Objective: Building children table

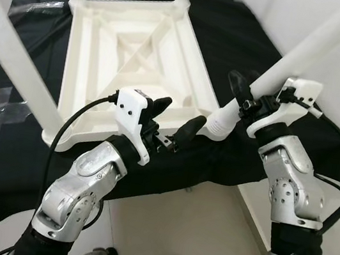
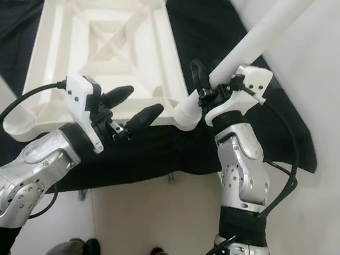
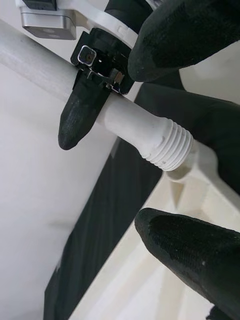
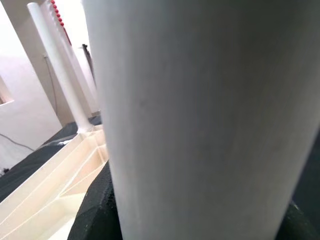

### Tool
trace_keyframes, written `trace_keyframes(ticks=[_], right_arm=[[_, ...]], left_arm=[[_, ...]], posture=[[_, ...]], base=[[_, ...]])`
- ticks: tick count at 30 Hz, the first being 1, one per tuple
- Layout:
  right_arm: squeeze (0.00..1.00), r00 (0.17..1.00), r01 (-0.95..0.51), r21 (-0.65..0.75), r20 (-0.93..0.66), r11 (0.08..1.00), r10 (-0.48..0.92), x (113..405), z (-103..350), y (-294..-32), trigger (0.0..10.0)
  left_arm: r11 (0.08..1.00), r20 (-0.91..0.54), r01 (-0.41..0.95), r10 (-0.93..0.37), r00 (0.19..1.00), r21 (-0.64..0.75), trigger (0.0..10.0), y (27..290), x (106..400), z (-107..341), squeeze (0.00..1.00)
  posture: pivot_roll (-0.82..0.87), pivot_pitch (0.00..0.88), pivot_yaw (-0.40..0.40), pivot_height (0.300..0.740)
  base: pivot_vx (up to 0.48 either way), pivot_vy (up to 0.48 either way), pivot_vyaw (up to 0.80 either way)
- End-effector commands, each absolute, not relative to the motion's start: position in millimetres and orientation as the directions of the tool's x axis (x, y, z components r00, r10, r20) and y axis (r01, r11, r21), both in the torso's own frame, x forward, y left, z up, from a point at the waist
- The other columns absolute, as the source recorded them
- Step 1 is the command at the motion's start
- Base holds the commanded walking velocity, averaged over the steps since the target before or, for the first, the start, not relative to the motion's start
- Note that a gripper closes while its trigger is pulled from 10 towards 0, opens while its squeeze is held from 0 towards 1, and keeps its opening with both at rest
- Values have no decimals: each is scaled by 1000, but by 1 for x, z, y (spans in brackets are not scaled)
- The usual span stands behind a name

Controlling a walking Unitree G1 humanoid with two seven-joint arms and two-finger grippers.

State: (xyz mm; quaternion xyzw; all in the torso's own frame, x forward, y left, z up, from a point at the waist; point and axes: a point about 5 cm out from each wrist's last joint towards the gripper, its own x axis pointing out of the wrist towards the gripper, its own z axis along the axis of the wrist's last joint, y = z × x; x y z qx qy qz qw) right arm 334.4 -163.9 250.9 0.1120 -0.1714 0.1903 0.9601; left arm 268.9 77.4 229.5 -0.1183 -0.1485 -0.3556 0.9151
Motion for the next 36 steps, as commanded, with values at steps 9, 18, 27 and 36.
trace_keyframes(ticks=[9,18,27,36], right_arm=[[0,836,-456,143,408,878,367,330,257,-155,10000],[0,738,-584,102,480,805,475,321,272,-156,10000],[0,655,-686,40,467,726,594,310,274,-149,10000],[0,572,-767,-39,410,641,710,304,273,-147,10000]], left_arm=[[721,385,689,-616,687,-74,10000,76,265,238,0],[739,330,673,-633,701,-11,10000,72,262,228,0],[702,245,711,-684,688,-38,10000,68,252,205,0],[712,211,700,-676,706,-61,10000,67,251,199,0]], posture=[[-7,186,-29,740],[-4,179,-27,740],[-1,189,-26,740],[3,193,-31,740]], base=[[335,0,0],[186,0,356],[0,-257,89],[0,-142,0]])
